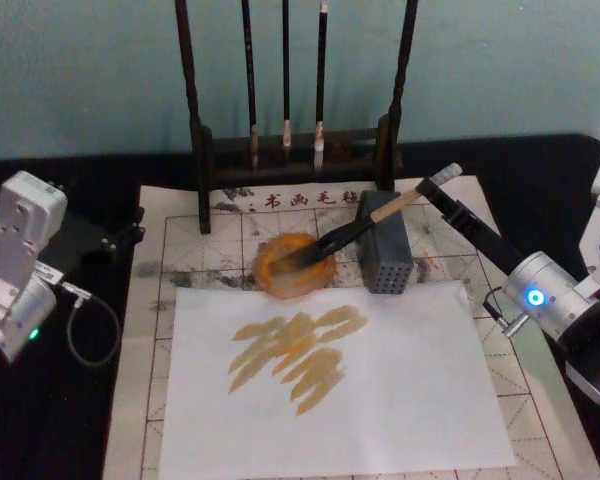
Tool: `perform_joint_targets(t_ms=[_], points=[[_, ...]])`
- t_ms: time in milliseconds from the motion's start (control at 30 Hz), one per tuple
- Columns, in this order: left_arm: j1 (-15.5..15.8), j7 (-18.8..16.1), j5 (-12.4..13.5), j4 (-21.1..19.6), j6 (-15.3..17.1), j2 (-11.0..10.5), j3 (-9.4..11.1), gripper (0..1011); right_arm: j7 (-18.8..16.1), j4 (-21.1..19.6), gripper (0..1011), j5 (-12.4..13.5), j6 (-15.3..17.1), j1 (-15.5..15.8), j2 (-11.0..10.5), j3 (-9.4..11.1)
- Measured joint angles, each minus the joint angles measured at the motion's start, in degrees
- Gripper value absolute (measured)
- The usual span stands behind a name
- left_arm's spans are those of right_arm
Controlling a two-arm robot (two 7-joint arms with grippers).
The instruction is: Pick up the brush from the inkstone, write on the paper, then place the brush back to its original position.
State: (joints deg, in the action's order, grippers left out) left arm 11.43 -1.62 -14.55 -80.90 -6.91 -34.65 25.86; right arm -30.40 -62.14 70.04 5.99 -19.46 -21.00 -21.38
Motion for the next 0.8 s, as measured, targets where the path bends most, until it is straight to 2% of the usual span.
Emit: perform_joint_targets(t_ms=[800], points=[[0.0,0.0,0.0,0.0,0.0,0.0,0.0,1001,0.0,0.0,172,-0.1,0.0,0.0,0.0,0.0]])
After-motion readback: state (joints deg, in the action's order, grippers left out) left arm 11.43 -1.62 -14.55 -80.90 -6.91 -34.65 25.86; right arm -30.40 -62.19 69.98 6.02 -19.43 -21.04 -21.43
